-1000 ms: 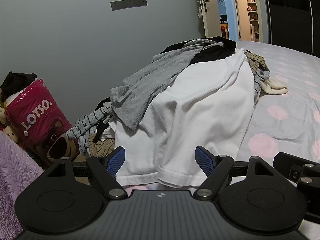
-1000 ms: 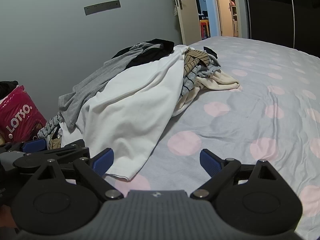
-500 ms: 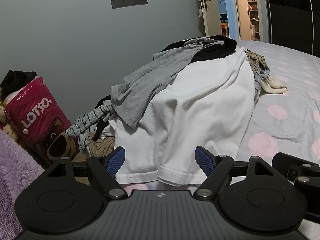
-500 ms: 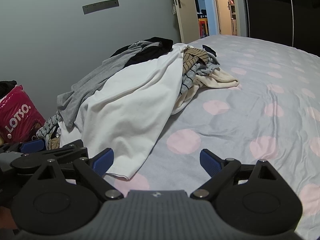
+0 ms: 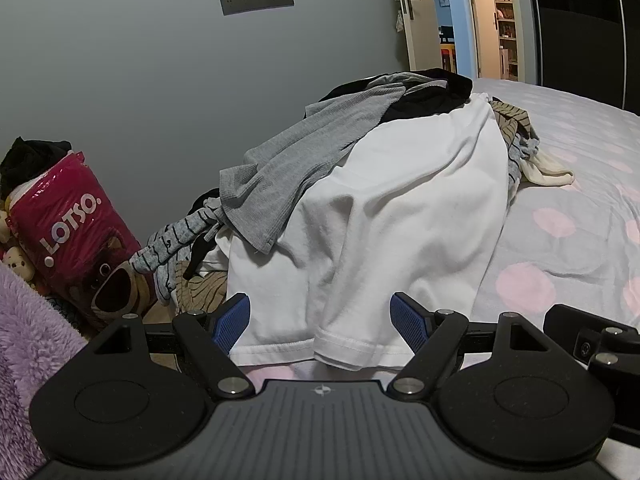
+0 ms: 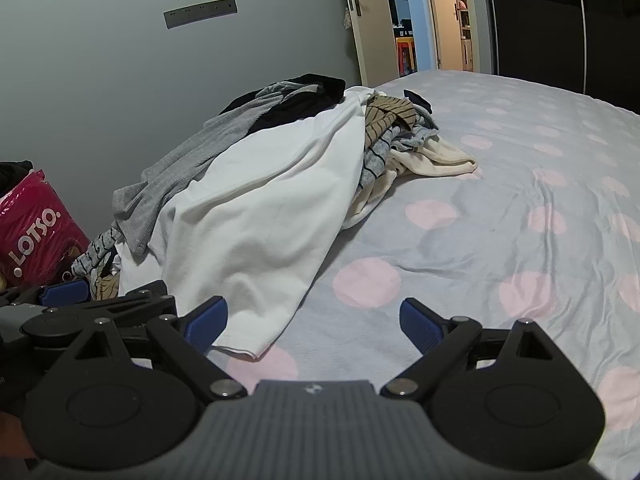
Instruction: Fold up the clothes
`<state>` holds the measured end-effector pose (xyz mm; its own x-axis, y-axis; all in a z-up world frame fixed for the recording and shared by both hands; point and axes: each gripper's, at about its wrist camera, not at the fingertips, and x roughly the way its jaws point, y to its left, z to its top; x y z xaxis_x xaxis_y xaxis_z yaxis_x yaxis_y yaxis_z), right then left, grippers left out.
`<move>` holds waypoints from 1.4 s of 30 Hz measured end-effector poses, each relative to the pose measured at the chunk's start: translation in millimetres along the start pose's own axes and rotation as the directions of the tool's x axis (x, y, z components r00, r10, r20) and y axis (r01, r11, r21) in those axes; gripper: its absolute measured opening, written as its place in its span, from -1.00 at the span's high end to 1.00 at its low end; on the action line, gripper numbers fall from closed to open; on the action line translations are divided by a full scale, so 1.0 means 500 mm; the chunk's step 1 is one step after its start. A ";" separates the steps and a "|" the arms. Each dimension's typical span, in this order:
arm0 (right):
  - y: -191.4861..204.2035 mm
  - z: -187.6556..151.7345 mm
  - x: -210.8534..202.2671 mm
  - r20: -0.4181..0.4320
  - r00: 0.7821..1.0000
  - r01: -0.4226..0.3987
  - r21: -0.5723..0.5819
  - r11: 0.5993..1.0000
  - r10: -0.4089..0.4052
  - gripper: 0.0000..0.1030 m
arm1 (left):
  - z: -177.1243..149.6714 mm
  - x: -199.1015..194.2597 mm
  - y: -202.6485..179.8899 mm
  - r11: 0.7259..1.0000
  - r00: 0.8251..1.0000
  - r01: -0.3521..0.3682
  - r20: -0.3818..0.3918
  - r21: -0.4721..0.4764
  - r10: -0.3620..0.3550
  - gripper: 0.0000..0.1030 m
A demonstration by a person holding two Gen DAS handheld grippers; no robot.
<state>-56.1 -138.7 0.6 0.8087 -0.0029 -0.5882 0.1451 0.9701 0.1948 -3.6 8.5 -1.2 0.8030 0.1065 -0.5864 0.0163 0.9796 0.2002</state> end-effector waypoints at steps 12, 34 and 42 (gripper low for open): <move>-0.004 -0.004 0.009 -0.015 1.000 -0.009 0.053 0.999 0.010 -0.82 | 0.001 0.003 0.006 1.000 1.000 0.020 0.007 -0.003 -0.020 -0.49; -0.004 0.080 0.056 0.051 0.999 -0.015 0.028 0.999 0.013 -0.59 | 0.202 0.156 0.058 0.967 0.977 0.211 -0.046 0.144 -0.206 0.16; -0.022 0.063 0.094 0.013 0.999 0.035 0.027 0.999 -0.035 -0.54 | 0.248 0.295 0.052 0.956 0.969 0.241 -0.097 0.167 -0.228 0.31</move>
<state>-2.0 -157.0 -4.4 0.8107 -0.0400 -0.5841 0.1883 0.9624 0.1956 189.2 28.5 14.5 0.7167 -0.1035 -0.6897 0.3087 0.9339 0.1806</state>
